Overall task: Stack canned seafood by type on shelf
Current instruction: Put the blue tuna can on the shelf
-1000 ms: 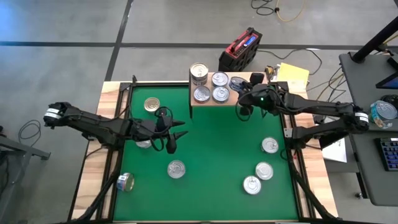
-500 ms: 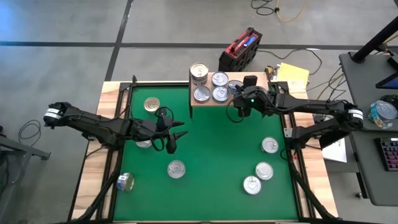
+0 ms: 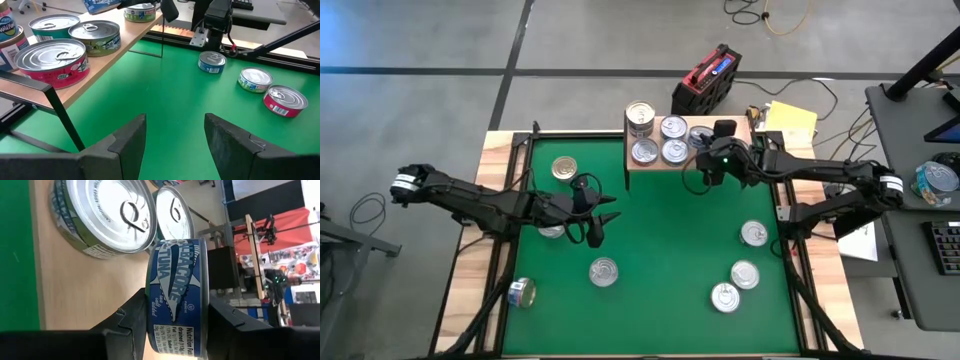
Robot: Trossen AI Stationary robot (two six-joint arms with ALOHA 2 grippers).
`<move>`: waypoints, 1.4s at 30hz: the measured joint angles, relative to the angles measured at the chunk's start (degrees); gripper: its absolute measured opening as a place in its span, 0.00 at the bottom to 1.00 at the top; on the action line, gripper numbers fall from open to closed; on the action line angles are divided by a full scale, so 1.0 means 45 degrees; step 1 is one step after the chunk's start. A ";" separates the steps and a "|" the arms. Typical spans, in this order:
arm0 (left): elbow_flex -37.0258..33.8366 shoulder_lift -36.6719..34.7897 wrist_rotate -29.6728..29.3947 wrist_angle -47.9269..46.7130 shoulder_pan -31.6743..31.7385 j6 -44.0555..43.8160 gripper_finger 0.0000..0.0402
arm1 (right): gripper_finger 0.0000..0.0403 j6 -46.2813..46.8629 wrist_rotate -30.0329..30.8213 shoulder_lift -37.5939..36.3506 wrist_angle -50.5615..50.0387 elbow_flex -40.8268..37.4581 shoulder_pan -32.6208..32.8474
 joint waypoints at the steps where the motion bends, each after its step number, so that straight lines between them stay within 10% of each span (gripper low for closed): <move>1: 0.0000 0.0000 0.0000 -0.0007 0.0000 -0.0002 0.46 | 0.33 0.0032 -0.0005 0.0004 -0.0080 0.0000 -0.0054; 42: 0.0000 0.0000 0.0010 0.0020 0.0000 -0.0287 0.46 | 0.33 -0.0144 -0.0120 0.0237 -0.0242 -0.0010 -0.0539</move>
